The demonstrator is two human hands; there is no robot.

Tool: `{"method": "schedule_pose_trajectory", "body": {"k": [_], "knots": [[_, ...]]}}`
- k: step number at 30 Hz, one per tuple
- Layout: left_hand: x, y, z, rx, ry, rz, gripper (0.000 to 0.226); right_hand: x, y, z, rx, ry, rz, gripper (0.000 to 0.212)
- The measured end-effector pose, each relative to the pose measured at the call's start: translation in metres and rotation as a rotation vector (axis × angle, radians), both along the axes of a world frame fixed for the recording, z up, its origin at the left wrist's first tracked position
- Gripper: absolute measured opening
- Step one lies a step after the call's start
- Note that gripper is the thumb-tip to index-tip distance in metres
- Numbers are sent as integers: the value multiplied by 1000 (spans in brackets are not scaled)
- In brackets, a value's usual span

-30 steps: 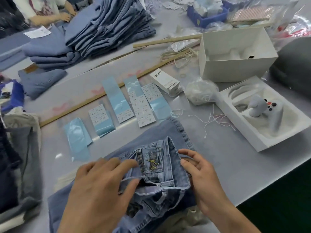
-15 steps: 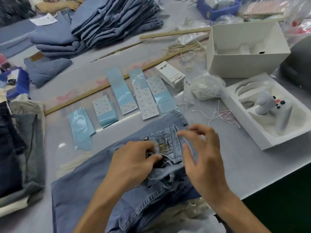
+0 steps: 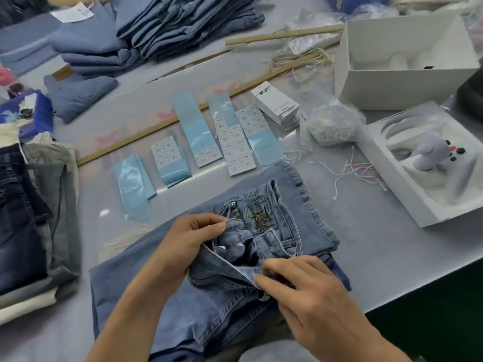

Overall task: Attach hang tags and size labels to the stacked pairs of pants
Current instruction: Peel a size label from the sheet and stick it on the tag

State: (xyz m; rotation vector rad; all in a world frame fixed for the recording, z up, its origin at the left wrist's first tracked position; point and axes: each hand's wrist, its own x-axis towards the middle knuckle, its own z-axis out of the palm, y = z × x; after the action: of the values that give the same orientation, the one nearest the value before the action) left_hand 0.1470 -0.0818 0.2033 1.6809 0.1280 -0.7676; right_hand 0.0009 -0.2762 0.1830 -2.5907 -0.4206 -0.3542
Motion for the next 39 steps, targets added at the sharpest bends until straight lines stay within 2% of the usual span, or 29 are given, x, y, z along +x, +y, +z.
{"method": "schedule_pose_trajectory", "body": {"k": [5,8,11,13,16,18,22,26,29,32,35,39], "knots": [[-9,11,15,-53,-18,-135,55,8,18,5,-40,11,116,41],[-17,10,21,-169,33,-154,73,12,35,6,58,35,178,27],[-26,10,20,-213,23,-98,76,11,42,1,345,104,90,21],[-32,11,16,-209,-6,-55,76,7,42,0,551,192,-101,18],[-40,10,9,-143,-78,3,75,8,43,5,1042,420,-424,6],[-47,6,7,-135,-98,18,71,13,42,4,1200,557,-504,16],[-52,-3,10,-117,-170,-19,71,25,42,4,1281,688,-493,26],[-55,-2,12,-92,-191,-12,70,26,40,7,1274,758,-454,40],[-52,3,10,-73,-199,55,65,21,39,7,1259,768,-440,36],[-51,6,17,-51,-229,-10,46,19,38,7,1175,756,-412,36],[-54,7,19,97,-306,-251,66,21,38,7,1197,758,-432,34],[-53,11,20,116,-336,-193,67,22,42,9,1291,800,-433,20]]}}
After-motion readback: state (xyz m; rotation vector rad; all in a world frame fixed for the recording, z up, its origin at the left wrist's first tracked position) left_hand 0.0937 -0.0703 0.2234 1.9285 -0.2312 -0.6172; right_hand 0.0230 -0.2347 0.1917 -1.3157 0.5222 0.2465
